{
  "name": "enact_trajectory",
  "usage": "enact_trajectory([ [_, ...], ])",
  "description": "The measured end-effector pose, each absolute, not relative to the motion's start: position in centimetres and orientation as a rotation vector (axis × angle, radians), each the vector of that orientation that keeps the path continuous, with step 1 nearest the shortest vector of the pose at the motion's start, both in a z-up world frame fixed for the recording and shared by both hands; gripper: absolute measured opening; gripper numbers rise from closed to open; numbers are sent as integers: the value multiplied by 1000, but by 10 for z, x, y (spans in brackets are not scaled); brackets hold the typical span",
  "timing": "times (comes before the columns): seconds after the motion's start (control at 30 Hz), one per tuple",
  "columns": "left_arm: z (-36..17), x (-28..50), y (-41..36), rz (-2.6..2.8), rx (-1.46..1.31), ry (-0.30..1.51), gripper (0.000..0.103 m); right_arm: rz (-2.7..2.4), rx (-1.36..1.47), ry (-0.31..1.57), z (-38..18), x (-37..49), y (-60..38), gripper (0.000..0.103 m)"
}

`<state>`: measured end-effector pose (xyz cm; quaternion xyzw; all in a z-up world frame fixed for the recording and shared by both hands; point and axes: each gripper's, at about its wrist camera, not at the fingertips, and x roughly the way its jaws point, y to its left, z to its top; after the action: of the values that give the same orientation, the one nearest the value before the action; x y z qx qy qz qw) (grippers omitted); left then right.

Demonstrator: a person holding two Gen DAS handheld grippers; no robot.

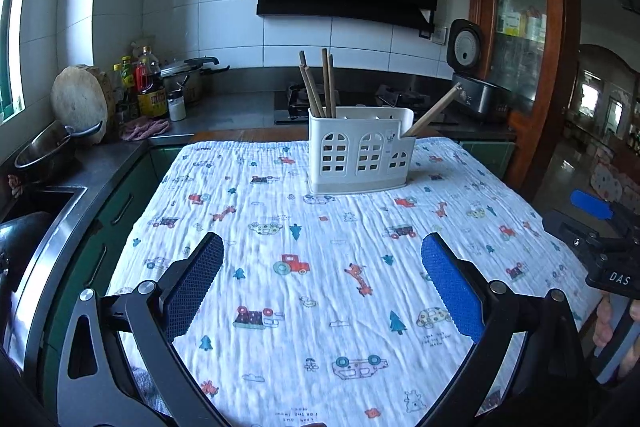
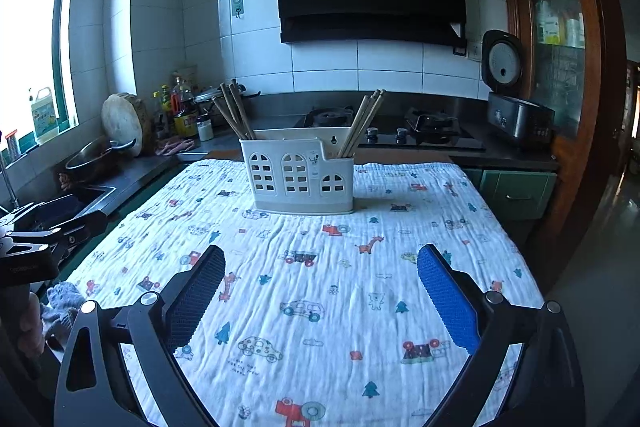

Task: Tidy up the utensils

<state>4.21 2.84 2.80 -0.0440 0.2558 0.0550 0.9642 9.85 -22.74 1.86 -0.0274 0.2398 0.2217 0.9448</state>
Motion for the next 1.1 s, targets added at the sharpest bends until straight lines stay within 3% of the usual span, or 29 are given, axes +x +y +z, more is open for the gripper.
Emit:
enact_trajectory([
  [1.1,14,44,21,90,-63,568,98,451,-84,517,7,98,-218,94],
])
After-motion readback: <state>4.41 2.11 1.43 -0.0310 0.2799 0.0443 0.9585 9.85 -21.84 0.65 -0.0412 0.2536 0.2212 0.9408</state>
